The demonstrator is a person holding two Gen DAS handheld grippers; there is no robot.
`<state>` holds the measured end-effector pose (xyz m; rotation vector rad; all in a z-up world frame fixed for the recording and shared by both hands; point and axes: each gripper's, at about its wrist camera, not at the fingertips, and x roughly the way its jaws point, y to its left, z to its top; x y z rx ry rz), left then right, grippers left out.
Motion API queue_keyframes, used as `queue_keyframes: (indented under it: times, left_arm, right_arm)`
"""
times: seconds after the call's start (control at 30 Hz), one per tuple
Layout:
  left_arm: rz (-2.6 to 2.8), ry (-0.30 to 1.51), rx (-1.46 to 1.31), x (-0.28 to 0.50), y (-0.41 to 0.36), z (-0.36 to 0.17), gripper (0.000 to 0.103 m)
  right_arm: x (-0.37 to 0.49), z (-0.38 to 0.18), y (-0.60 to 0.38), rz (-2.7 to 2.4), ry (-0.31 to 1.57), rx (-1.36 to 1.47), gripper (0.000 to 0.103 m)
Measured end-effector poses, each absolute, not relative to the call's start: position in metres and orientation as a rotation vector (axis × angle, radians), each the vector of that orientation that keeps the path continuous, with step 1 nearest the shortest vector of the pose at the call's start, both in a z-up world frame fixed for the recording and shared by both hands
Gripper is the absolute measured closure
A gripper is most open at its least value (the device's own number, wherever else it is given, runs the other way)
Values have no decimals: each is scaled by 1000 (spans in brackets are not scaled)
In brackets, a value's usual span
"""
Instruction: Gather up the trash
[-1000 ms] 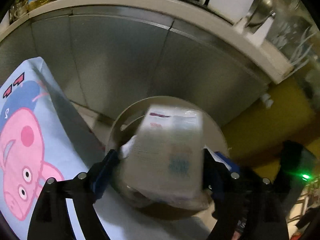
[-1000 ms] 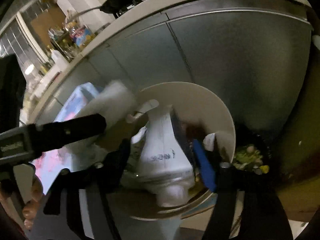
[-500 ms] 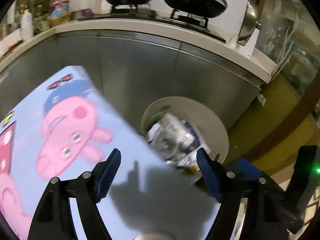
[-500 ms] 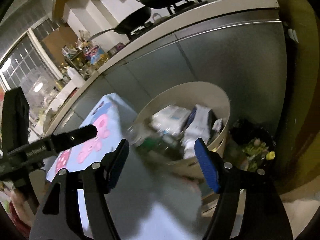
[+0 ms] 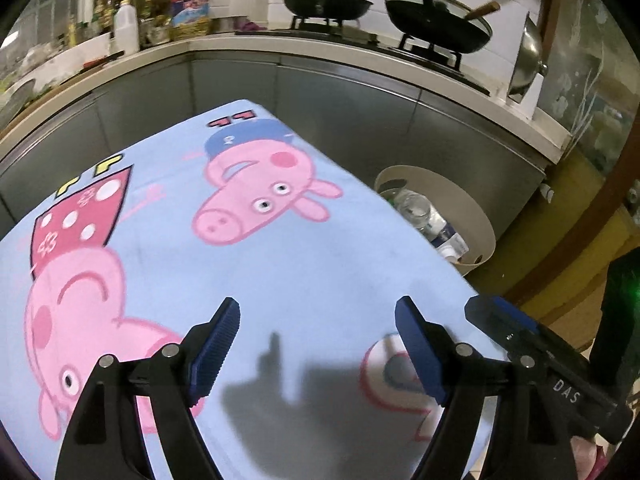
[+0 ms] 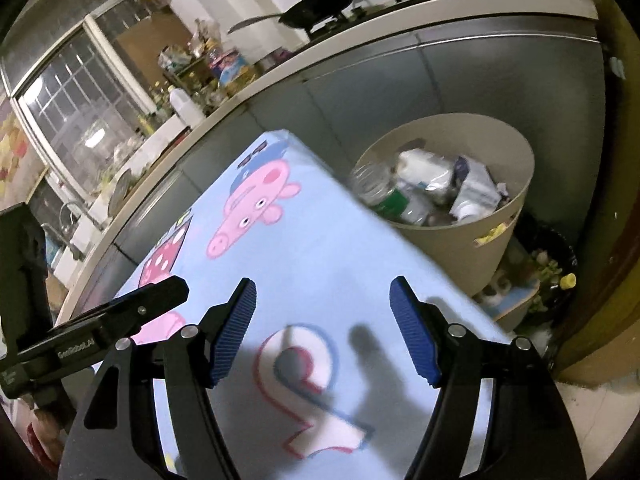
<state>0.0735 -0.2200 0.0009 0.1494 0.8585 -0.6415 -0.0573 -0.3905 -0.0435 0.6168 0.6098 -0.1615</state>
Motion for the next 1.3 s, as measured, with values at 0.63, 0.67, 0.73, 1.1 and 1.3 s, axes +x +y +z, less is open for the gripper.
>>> queue_keyframes:
  times: [0.63,0.67,0.73,1.1,1.3]
  left_arm:
    - [-593,811,109,67,-177,1,13]
    - [-590,810,109,67,-177,1,12]
    - [-587,809,107,67,-176,0,10]
    - [-540,777,131,65,-169,4,4]
    - [-506,772,150,66,-166,3,4]
  right_arm:
    - [-60,-34,-348,-160,638,563,32]
    - [-60,-34,-349,-160,637,563,32]
    - [-60,-33,-348,-159,635,563,32]
    - [-61,-28,-341,-154,634,553,30]
    - [-61,-27,-336,-150,638,547,30]
